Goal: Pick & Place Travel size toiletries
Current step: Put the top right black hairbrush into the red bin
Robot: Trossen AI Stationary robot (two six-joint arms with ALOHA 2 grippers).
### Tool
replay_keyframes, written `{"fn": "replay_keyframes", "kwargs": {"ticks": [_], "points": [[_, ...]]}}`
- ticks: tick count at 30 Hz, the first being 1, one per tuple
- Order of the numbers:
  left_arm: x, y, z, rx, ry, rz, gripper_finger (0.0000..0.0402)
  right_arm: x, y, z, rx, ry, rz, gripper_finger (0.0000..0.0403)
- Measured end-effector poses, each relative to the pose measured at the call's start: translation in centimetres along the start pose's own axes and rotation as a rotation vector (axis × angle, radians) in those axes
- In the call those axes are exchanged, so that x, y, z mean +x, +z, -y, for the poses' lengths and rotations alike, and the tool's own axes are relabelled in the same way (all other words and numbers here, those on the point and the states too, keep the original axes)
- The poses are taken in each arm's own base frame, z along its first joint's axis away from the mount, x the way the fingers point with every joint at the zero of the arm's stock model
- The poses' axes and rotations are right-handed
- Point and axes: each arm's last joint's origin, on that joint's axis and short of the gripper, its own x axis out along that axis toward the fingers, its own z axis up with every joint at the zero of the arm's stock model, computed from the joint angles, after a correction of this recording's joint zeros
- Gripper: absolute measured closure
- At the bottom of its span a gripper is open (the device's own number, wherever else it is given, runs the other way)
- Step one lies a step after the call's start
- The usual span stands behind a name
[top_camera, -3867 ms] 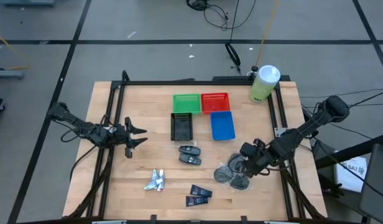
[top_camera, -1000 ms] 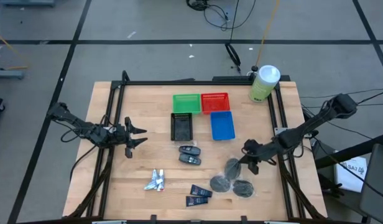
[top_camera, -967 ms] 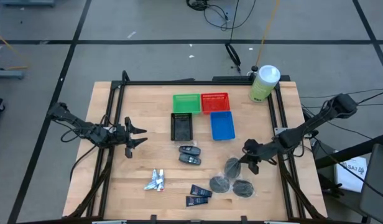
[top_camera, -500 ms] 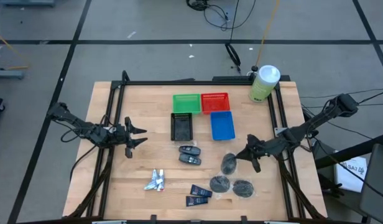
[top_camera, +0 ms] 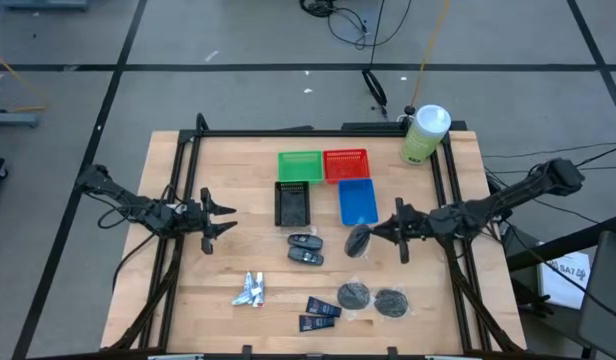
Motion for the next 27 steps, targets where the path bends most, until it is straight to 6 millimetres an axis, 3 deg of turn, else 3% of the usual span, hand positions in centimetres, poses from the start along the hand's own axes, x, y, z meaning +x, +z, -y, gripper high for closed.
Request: {"fn": "replay_keyframes", "kwargs": {"ticks": [17,27], "points": [[0.0,0.0,0.0,-0.005,0.000,0.001,0.0238,2.2,2.5,4.7,-0.135,-0.272,0.174,0.0403],[0.0,0.0,0.0,-0.006,0.000,0.002,0.0238,4.2,7.0,7.8,-0.128,-0.386,0.083,0.0403]]}}
